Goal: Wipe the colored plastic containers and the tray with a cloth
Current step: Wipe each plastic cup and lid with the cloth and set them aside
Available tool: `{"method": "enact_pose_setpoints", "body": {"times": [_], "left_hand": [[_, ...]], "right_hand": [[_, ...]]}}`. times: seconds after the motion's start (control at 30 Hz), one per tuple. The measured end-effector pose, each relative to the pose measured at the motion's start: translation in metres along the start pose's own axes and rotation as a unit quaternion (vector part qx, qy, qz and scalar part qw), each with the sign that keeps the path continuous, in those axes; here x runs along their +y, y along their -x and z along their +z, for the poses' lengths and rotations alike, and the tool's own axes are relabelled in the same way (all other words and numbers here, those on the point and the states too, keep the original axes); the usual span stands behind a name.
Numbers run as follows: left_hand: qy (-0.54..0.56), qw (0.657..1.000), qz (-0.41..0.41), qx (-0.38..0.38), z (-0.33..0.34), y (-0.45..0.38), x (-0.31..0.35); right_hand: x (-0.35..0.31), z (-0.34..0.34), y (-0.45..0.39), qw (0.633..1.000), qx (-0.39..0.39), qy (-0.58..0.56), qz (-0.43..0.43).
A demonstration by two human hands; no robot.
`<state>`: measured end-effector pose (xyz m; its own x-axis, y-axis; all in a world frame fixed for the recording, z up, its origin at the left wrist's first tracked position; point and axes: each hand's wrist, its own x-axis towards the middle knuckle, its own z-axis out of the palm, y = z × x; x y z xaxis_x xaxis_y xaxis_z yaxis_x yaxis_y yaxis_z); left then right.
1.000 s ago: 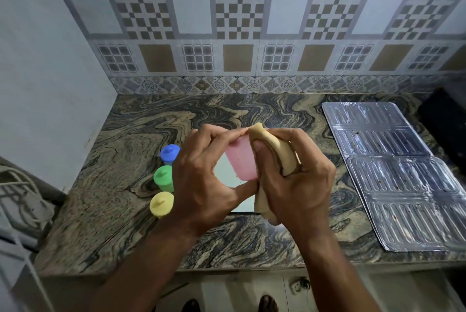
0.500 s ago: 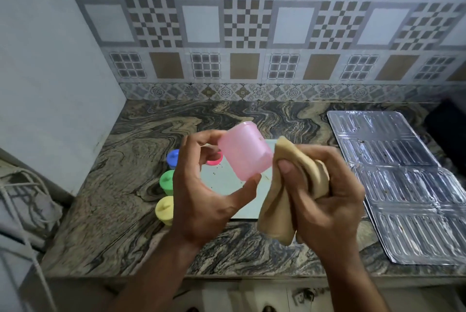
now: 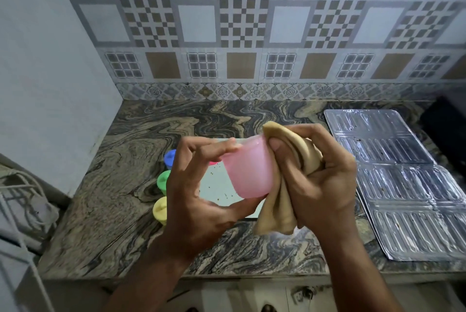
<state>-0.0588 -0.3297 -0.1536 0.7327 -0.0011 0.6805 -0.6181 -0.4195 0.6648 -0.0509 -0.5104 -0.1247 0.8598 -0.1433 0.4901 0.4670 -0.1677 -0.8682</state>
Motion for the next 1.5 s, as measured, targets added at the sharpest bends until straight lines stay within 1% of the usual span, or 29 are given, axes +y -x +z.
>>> {"method": "enact_pose_setpoints", "body": {"times": [0.1, 0.2, 0.27, 0.33, 0.4, 0.47, 0.5, 0.57, 0.63, 0.77, 0.83, 0.9, 0.97, 1.07, 1.13, 1.23, 1.3, 1.37, 1.43, 1.5], "left_hand": [[0.084, 0.995, -0.044, 0.026, 0.004, 0.001, -0.001], [0.183, 0.973, -0.127, 0.053, 0.009, -0.002, -0.004], [0.219, 0.964, -0.138, 0.052, 0.01, -0.003, -0.003], [0.243, 0.961, -0.131, 0.031, 0.011, -0.003, 0.0], [0.267, 0.955, -0.13, 0.007, 0.013, -0.002, 0.0], [0.256, 0.957, -0.137, 0.004, 0.013, -0.002, -0.004], [0.228, 0.964, -0.133, 0.009, 0.011, -0.002, -0.006], [0.135, 0.984, -0.112, 0.015, 0.008, -0.003, -0.01], [0.058, 0.994, -0.096, 0.011, 0.004, -0.004, -0.01], [-0.049, 0.996, -0.07, -0.013, -0.003, -0.005, -0.008], [-0.076, 0.995, -0.059, -0.025, -0.004, -0.006, -0.004], [-0.079, 0.995, -0.047, -0.025, -0.002, -0.004, 0.0], [-0.079, 0.996, -0.029, -0.012, -0.002, -0.002, 0.002], [-0.039, 0.999, -0.032, -0.006, -0.002, 0.0, -0.002], [0.009, 0.998, -0.053, 0.011, 0.0, 0.002, -0.004], [0.118, 0.984, -0.122, 0.057, 0.007, 0.003, -0.005], [0.206, 0.965, -0.155, 0.056, 0.012, 0.003, -0.003], [0.246, 0.954, -0.166, 0.042, 0.014, 0.003, -0.001], [0.222, 0.962, -0.157, 0.031, 0.011, 0.001, -0.001], [0.138, 0.982, -0.123, 0.032, 0.007, 0.0, -0.002]], "right_hand": [[0.007, -0.005, -0.001, 0.999, -0.019, 0.0, 0.03], [0.011, -0.004, 0.01, 0.999, 0.005, -0.029, 0.043], [0.009, -0.001, 0.017, 0.998, 0.03, -0.059, 0.017], [0.004, 0.003, 0.024, 0.998, 0.038, -0.05, -0.019], [0.001, 0.006, 0.028, 0.998, 0.042, -0.03, -0.037], [0.0, 0.006, 0.029, 0.998, 0.042, 0.0, -0.048], [0.002, 0.006, 0.029, 0.998, 0.042, 0.017, -0.052], [0.005, 0.003, 0.029, 0.997, 0.041, 0.047, -0.053], [0.008, 0.001, 0.029, 0.994, 0.031, 0.087, -0.063], [0.007, -0.001, 0.027, 0.984, 0.003, 0.148, -0.099], [0.002, 0.001, 0.024, 0.98, -0.006, 0.163, -0.111], [-0.004, 0.004, 0.021, 0.979, -0.006, 0.17, -0.111], [-0.008, 0.007, 0.017, 0.982, 0.01, 0.159, -0.098], [-0.008, 0.007, 0.009, 0.989, 0.035, 0.133, -0.06], [-0.007, 0.006, 0.007, 0.994, 0.045, 0.092, -0.044], [-0.008, 0.006, 0.019, 0.992, 0.041, 0.087, -0.081], [-0.007, 0.008, 0.029, 0.989, 0.029, 0.1, -0.108], [-0.005, 0.008, 0.034, 0.985, 0.024, 0.11, -0.129], [-0.004, 0.006, 0.034, 0.982, 0.025, 0.125, -0.136], [-0.003, 0.004, 0.032, 0.979, 0.019, 0.145, -0.138]]}}
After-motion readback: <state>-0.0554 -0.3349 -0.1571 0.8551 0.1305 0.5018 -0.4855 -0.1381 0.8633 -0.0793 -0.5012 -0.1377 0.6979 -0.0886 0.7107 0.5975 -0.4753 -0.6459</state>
